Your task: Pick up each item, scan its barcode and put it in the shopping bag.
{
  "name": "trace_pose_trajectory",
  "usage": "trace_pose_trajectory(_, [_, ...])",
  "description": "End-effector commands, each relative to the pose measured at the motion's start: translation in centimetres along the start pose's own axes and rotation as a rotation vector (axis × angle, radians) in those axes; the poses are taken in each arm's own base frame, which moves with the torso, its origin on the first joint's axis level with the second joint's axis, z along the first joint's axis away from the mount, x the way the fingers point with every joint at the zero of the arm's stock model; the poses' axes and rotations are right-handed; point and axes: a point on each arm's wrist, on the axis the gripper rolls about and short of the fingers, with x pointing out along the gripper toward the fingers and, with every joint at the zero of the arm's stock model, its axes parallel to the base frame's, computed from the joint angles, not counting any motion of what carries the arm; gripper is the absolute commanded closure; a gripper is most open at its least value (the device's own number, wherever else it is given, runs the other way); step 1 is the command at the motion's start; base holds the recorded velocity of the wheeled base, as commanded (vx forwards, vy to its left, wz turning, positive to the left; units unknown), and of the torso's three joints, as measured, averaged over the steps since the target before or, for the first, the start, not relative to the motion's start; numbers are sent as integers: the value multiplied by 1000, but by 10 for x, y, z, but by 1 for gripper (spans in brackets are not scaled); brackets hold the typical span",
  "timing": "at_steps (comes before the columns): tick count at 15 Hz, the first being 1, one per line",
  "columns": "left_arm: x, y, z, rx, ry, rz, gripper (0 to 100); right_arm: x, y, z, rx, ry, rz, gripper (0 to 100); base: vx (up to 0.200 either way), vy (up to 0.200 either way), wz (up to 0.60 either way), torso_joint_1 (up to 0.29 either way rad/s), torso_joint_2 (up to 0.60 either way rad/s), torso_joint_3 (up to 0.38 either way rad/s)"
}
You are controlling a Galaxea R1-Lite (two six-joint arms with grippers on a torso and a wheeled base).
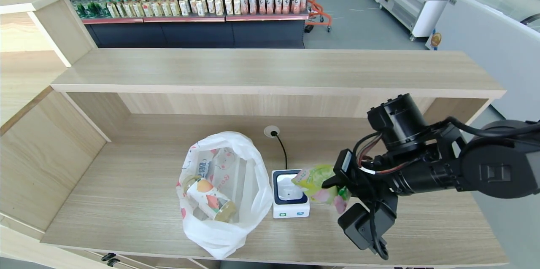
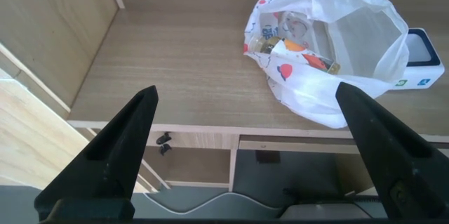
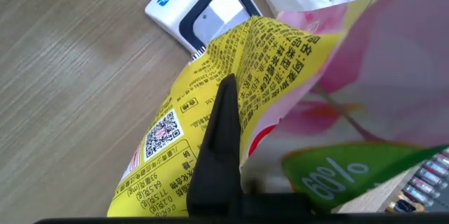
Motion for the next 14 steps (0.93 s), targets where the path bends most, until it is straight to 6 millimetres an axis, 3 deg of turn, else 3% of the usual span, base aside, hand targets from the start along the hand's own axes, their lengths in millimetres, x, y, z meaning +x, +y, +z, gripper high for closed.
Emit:
trace_pose_trajectory(1, [0, 0, 0, 0, -1, 0, 0, 18, 0, 2, -5, -24, 32, 100, 0, 0, 0, 0, 0, 0])
trace_pose_trajectory(9, [0, 0, 0, 0, -1, 0, 0, 39, 4, 2, -22, -34, 72, 100, 0, 0, 0, 0, 0, 0])
trace_pose_trajectory(14, [0, 0, 0, 0, -1, 0, 0, 62, -11, -9, -25, -15, 52, 100, 0, 0, 0, 0, 0, 0])
